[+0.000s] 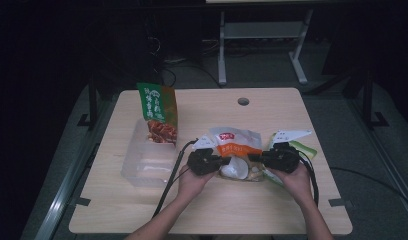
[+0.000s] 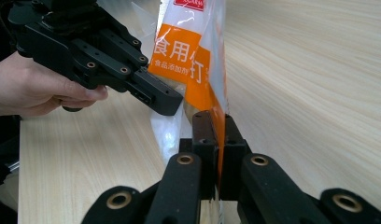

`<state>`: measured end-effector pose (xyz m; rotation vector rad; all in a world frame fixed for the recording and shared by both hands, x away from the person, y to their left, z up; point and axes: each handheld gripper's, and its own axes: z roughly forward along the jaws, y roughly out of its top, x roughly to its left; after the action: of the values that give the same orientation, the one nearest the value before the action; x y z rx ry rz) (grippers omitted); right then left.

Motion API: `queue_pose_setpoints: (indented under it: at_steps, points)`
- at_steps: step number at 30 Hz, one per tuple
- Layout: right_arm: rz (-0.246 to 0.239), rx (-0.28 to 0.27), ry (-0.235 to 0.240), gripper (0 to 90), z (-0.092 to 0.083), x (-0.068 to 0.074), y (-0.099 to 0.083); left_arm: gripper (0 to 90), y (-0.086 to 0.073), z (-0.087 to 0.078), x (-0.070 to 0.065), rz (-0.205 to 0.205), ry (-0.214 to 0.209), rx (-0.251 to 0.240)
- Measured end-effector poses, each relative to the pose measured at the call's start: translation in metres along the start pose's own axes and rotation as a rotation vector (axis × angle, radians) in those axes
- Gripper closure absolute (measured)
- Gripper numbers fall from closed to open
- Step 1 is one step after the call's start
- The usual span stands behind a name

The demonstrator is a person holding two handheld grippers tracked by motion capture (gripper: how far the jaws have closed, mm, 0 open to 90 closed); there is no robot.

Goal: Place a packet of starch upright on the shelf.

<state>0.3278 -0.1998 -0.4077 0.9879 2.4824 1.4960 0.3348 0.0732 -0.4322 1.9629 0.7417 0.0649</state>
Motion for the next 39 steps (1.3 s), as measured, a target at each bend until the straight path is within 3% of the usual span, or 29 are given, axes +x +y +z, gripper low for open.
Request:
queue_pose_setpoints:
  at_steps: [6, 11, 16, 26, 35, 39]
  points:
    - [0.000, 0.012, 0.012, 83.7, 0.007, 0.003, 0.001, 87.8, -0.001, -0.002, -0.003, 0.032, 0.009, 0.002]
    - [0.007, 0.022, 0.019, 82.6, 0.011, 0.003, 0.001, 87.8, -0.002, -0.002, -0.003, 0.030, 0.008, -0.001]
    - [-0.015, 0.031, 0.012, 87.9, 0.014, 0.006, 0.002, 86.5, -0.004, -0.005, -0.002, 0.028, 0.004, 0.003]
    - [-0.025, 0.006, 0.030, 89.8, 0.013, 0.015, 0.006, 63.2, -0.012, -0.022, -0.008, 0.074, 0.024, 0.034]
    - [-0.018, -0.015, 0.039, 89.9, 0.012, 0.017, 0.008, 53.1, -0.022, -0.033, -0.011, 0.104, 0.034, 0.057]
    - [-0.012, -0.026, 0.032, 89.9, 0.009, 0.016, 0.010, 49.5, -0.027, -0.038, -0.015, 0.143, 0.027, 0.079]
